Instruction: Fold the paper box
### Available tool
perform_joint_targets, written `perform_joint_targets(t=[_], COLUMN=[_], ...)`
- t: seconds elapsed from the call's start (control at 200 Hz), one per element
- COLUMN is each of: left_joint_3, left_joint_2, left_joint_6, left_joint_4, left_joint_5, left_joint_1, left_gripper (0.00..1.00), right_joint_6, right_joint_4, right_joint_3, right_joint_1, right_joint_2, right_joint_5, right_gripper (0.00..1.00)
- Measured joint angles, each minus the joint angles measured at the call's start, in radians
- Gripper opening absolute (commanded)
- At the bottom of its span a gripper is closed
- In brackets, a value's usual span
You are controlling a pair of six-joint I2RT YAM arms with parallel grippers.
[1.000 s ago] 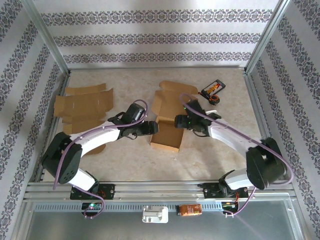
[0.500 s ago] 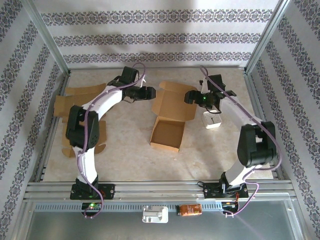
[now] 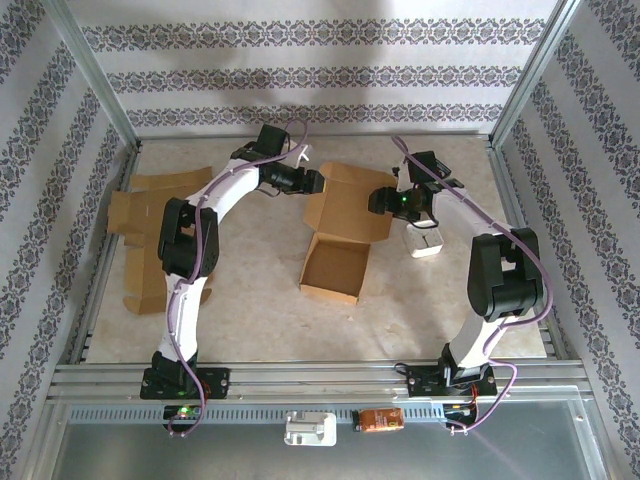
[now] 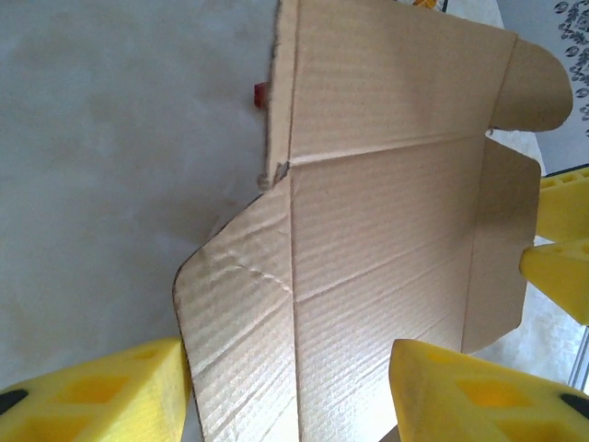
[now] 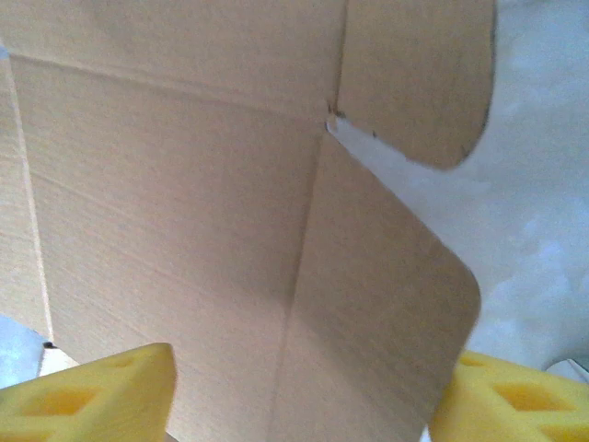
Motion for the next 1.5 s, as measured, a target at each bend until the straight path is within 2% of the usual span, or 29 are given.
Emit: perform_joint_targets(t=[0.205,0.385,0.495,0.695,0.844,0.984,1.129,1.264,1.344,1.449,1.504], left_joint_3=[0.051,0.071,0.079,0.080,0.058,-0.124,-0.457,-0.700,-0.784,-0.859,-0.885], left_joint_2=[0.050,0.055,0.055,0.049,0.006,-0.118,-0.270,-0.314,-0.314,-0.317,-0.325], left_joint_6=[0.016,0.027,0.029,0.048,0.066,0.080,0.117,0.150,0.163,0.208,0.245], left_joint_4=[-0.029,-0.058,-0.063,-0.061,0.002,0.217,0.625,0.982,1.115,1.268,1.318], left_joint_5=[0.002,0.002,0.000,-0.009,-0.043,-0.063,-0.072,-0.068,-0.069,-0.088,-0.105], left_joint_1=[0.000,0.000,0.000,0.002,0.002,0.015,0.018,0.019,0.015,-0.007,-0.023], left_gripper=[0.42,0.22,0.15,0.08,0.05,0.05,0.04,0.00,0.00,0.00,0.00], right_joint_6=[-0.005,-0.017,-0.017,-0.030,-0.072,-0.159,-0.291,-0.389,-0.419,-0.436,-0.434], right_joint_4=[0.008,0.010,0.008,0.004,0.023,0.089,0.187,0.315,0.412,0.543,0.592], right_joint_3=[0.037,0.042,0.047,0.108,0.155,0.159,0.141,0.027,-0.076,-0.179,-0.222], right_joint_1=[0.000,0.000,0.000,0.008,0.035,0.058,0.103,0.150,0.180,0.207,0.217], right_joint_2=[0.020,0.041,0.044,0.043,0.026,-0.005,-0.023,-0.060,-0.084,-0.111,-0.133], right_joint_5=[0.000,0.000,-0.002,0.003,0.036,0.098,0.191,0.271,0.314,0.379,0.403], right_gripper=[0.47,0.33,0.27,0.21,0.08,0.07,0.07,0.09,0.10,0.17,0.25])
